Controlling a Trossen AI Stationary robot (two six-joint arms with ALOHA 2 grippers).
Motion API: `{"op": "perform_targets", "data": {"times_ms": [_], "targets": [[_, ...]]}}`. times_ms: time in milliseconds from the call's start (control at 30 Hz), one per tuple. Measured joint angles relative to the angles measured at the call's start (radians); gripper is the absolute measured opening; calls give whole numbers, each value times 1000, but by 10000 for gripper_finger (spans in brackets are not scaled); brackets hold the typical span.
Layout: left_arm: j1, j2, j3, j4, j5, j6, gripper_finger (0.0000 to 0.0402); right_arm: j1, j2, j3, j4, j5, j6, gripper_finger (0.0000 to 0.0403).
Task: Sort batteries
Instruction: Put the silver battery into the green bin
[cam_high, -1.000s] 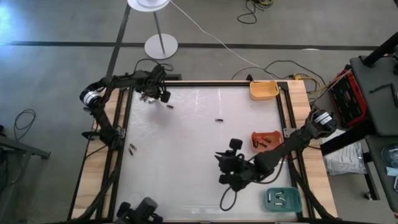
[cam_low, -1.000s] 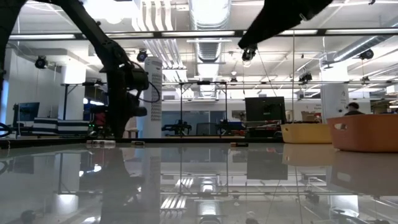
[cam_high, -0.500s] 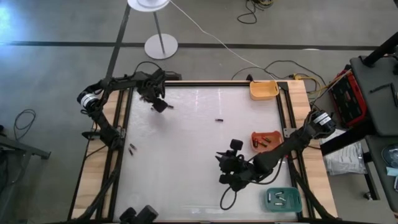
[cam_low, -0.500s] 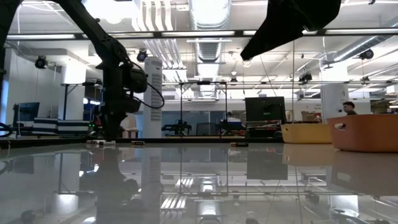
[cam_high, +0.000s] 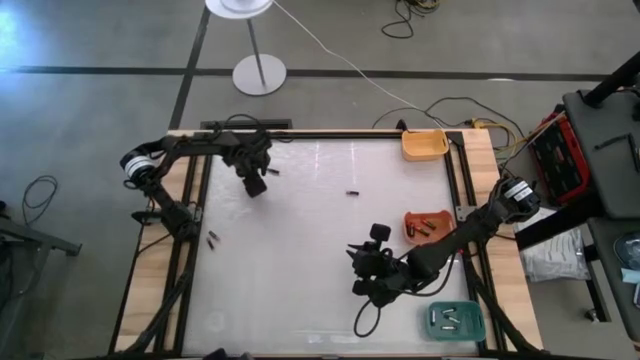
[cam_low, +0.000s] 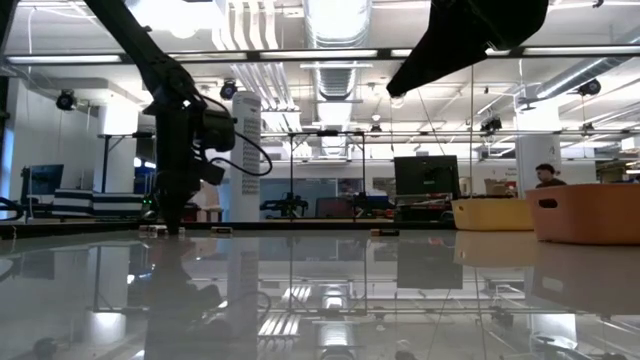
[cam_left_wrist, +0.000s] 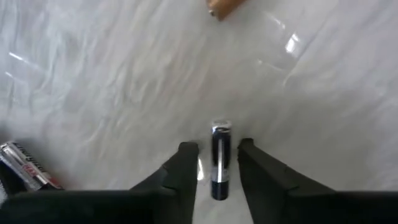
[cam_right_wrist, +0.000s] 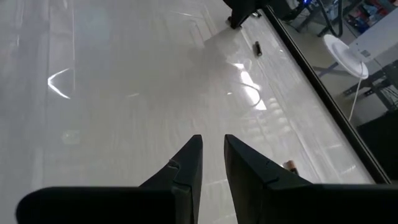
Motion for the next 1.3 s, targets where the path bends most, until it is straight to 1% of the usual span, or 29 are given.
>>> {"op": "perform_targets", "data": {"times_ms": [67,133,167,267,333,367,433,533,600,700,767,833,900,933,1033,1100,1167,1300], "targets": [[-2,-4,-19,25,11,1,65,0,0,0,0,0,0,58],[-3,-4,-26,33,20,2,26,0,0,0,0,8,0,60],[-3,-5,-26,34,24,-3,16,0,0,0,-1,24,0,62],[-8,-17,-25,34,48,-15,15,2,0,1,3,63,0,68],[-23,-51,-24,51,58,-41,10,-1,2,-1,18,60,-2,73],[-32,-74,-28,73,79,-61,7,-3,8,-5,38,53,-9,75],[-62,-134,-46,182,182,-93,6,-4,19,-17,67,25,-14,80],[-100,-251,-113,427,328,-164,5,-7,37,-43,126,0,-10,90],[-136,-307,-186,619,375,-240,4,-10,40,-68,205,3,-11,100],[-235,-388,-299,958,418,-344,3,-25,40,-120,432,1,-42,124],[-314,-407,-381,1180,403,-391,3,-42,40,-160,611,-20,-113,144],[-404,-400,-448,1401,350,-431,3,-64,40,-193,766,-58,-179,164],[-496,-385,-492,1599,301,-441,2,-94,40,-212,870,-92,-233,181],[-540,-371,-505,1675,264,-440,2,-111,40,-215,893,-107,-248,188],[-669,-324,-522,1804,131,-432,2,-169,40,-209,901,-167,-266,203],[-747,-292,-514,1883,75,-401,2,-205,40,-196,902,-228,-286,207],[-811,-263,-499,1926,40,-373,2,-231,40,-183,902,-265,-300,207],[-876,-223,-462,1974,16,-340,2,-259,31,-161,898,-272,-300,199]]}}
